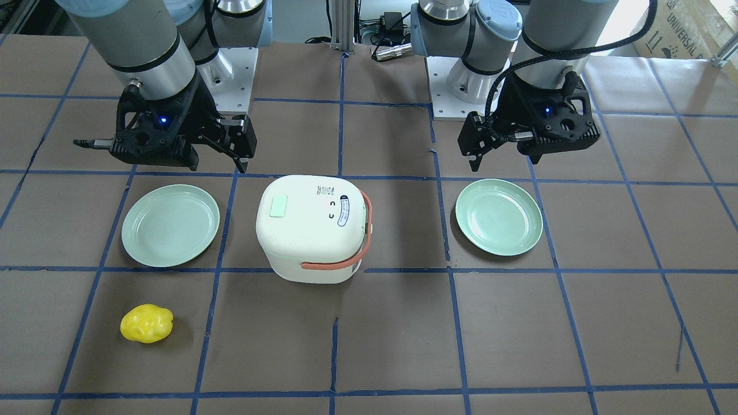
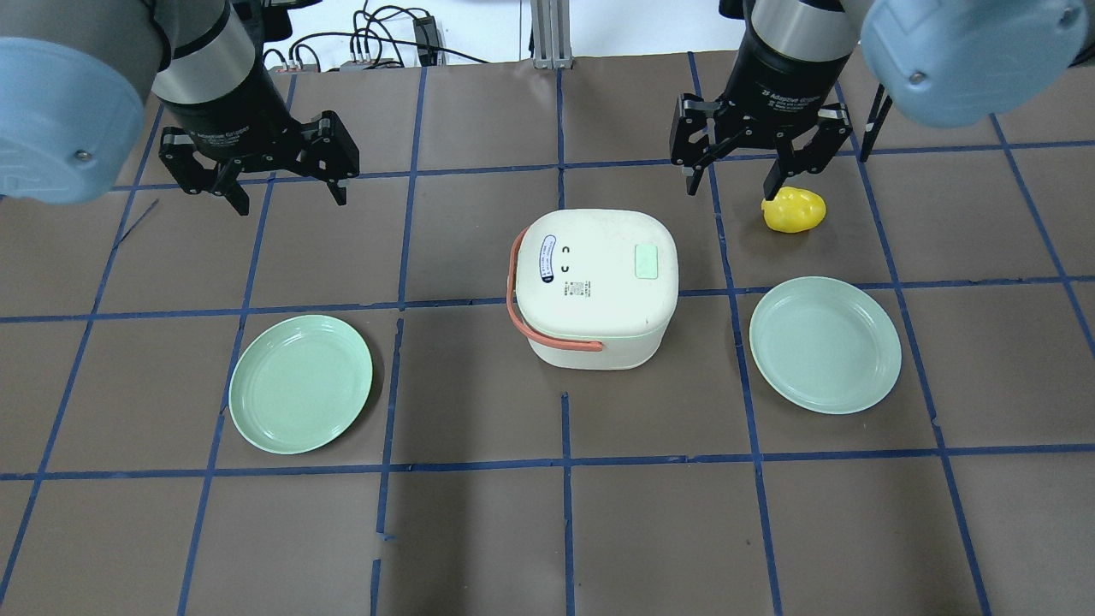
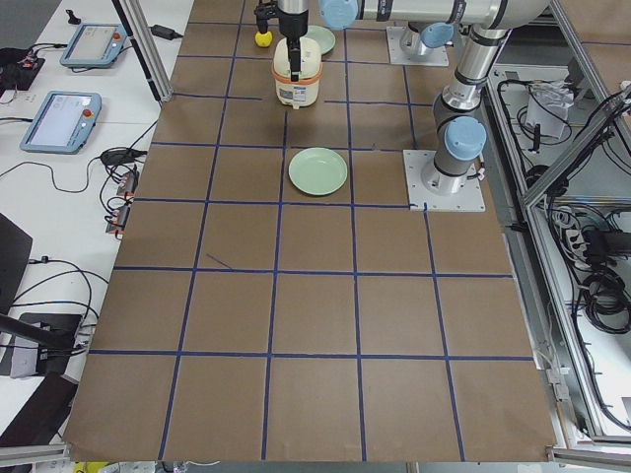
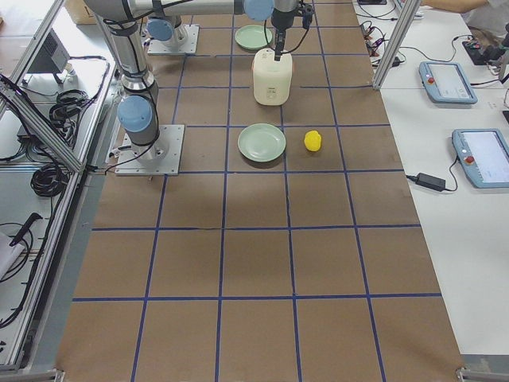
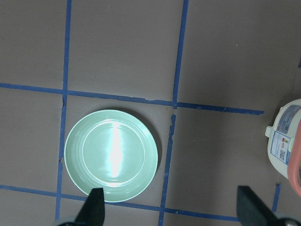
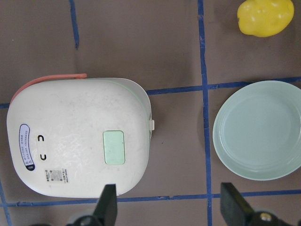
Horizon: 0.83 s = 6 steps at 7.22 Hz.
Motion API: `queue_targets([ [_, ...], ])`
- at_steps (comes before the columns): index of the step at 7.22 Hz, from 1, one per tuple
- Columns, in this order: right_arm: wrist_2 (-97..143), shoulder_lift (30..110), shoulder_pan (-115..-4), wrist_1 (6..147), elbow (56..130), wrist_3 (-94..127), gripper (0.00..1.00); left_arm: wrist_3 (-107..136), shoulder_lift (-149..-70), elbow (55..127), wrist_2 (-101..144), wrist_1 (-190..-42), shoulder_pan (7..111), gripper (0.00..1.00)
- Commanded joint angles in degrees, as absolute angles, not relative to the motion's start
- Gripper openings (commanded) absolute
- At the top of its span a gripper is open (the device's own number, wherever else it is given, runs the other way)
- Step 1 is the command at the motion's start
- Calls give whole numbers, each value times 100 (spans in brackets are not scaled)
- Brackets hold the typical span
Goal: Press rice cooker button
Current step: 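Move the right gripper toward the white rice cooker's lid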
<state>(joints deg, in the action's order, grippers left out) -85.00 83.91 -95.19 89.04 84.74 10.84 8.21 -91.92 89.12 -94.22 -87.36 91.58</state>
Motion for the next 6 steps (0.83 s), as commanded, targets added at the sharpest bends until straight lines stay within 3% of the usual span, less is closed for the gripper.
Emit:
queue_targets([
  [1,-8029,8376,-9571,8938,8473,1588,18,817,-9193,8912,-9422,-8736,9158,100],
  [6,-7796,8052,-10125,9658,8569,1608,16,817,-9193,8912,-9422,-8736,9158,100],
])
